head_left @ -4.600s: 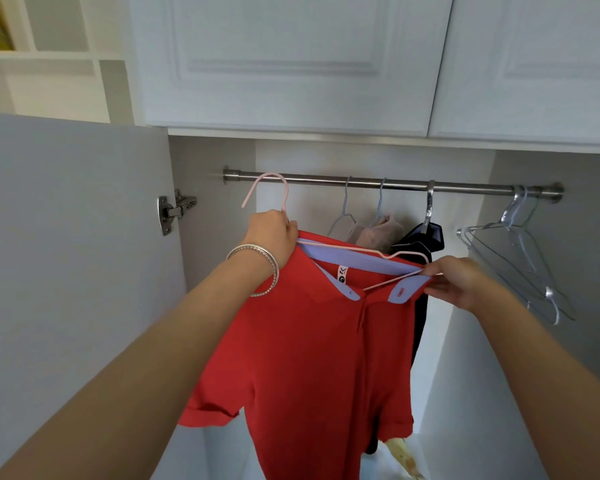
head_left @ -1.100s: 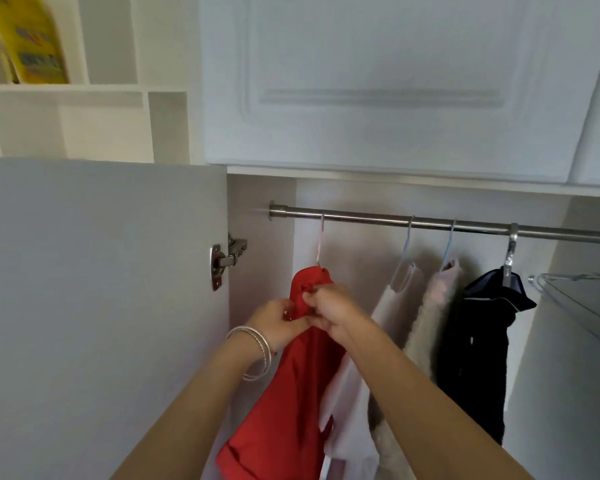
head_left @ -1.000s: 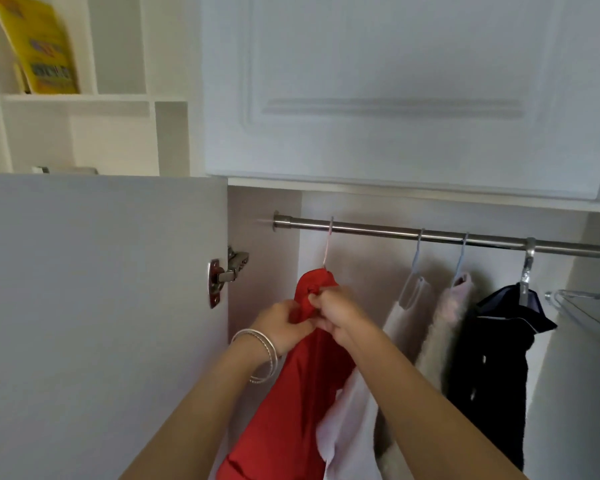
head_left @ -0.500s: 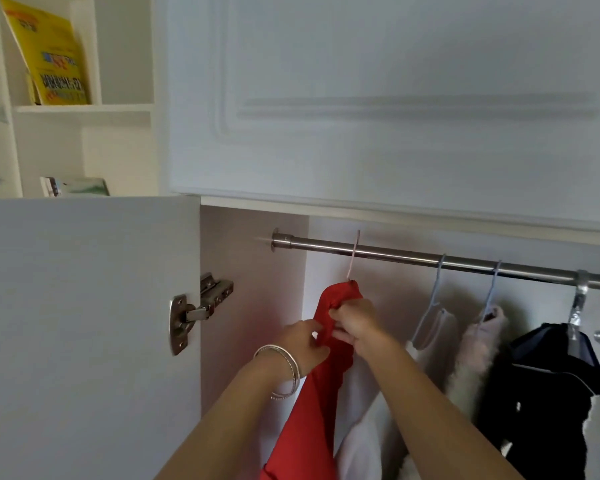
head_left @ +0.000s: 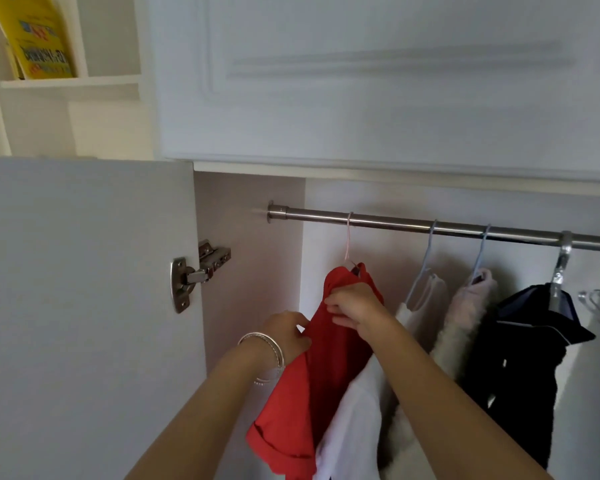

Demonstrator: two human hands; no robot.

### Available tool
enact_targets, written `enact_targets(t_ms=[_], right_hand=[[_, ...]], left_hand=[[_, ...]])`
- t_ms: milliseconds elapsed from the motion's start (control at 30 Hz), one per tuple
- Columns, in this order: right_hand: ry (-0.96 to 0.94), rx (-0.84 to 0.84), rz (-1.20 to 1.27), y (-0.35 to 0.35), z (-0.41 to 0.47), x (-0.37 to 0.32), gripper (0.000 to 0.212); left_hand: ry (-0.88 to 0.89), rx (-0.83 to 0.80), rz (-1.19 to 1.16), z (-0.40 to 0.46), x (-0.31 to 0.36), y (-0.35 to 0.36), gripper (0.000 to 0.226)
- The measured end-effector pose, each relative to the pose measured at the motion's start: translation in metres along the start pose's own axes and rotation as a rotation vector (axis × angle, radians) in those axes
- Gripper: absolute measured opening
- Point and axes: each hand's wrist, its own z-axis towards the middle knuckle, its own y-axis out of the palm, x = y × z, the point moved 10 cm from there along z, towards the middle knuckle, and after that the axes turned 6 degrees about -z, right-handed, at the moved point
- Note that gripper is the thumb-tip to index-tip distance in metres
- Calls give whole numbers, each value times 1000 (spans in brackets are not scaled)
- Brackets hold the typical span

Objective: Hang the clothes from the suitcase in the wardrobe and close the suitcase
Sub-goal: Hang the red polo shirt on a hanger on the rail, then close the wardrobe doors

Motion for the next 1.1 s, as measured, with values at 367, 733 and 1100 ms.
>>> enact_targets(t_ms=[367, 733, 1100], right_hand=[[-122, 75, 77, 63, -156, -9, 26], [-299, 100, 121, 159, -345, -36, 16], [-705, 25, 112, 242, -473, -115, 52]], left_hand=[[31, 67, 40, -164, -25, -58, 33], [3, -120, 117, -343, -76, -98, 30], [-464, -717, 241, -476, -172, -85, 47]])
